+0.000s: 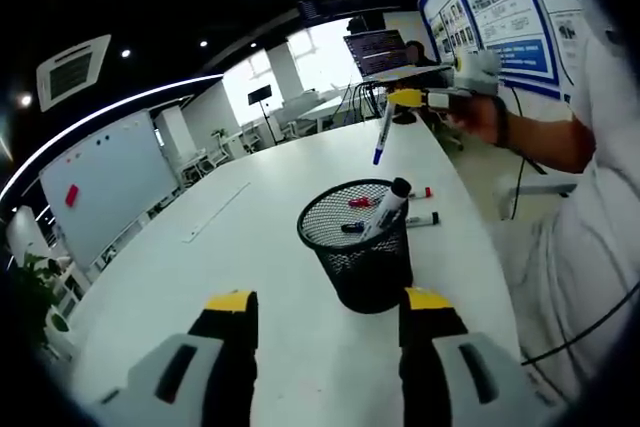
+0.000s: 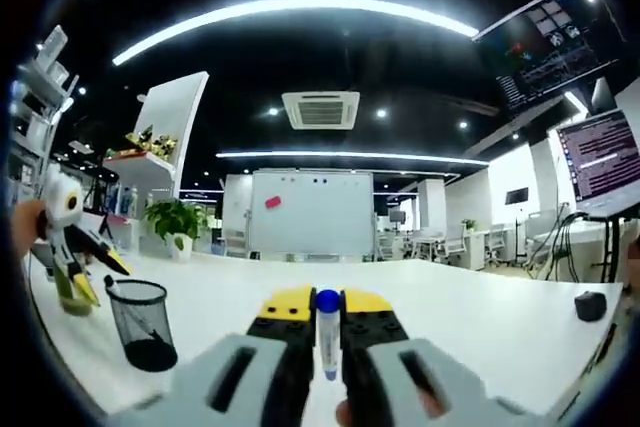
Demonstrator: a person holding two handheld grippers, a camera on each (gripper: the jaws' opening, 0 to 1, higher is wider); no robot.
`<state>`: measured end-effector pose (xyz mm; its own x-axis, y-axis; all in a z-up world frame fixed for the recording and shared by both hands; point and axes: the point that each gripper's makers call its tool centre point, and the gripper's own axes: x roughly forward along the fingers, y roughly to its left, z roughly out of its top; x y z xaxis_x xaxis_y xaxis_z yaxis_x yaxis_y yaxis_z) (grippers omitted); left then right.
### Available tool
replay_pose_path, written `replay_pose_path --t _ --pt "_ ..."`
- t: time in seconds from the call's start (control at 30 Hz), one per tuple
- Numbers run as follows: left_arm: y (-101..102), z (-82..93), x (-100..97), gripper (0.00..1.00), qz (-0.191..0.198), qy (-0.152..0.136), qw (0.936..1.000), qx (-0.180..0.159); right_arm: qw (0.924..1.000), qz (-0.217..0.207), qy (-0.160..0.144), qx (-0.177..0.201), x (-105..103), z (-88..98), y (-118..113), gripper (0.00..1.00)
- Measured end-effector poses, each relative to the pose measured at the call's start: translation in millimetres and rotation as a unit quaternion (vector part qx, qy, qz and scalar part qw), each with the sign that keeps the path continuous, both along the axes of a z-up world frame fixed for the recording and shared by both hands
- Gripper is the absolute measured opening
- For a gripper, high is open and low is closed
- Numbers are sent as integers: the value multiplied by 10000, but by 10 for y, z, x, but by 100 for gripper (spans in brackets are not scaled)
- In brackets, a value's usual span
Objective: Pick up the whiteboard markers from the pen holder and place them facing the whiteboard neatly
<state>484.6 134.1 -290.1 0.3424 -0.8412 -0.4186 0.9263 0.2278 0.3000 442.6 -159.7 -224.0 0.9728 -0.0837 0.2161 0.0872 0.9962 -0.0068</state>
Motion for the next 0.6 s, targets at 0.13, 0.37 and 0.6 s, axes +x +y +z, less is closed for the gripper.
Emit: replay_pose_path --t 0.13,0.37,0.6 --pt "-1 2 -8 58 2 -4 10000 -7 10000 -1 81 -26 -7 -71 12 9" --pt "0 4 -3 58 5 -6 10000 -12 9999 17 142 -14 -3 -132 30 9" --pt "6 2 4 58 9 -5 10000 -14 9998 61 162 -30 8 -162 77 9"
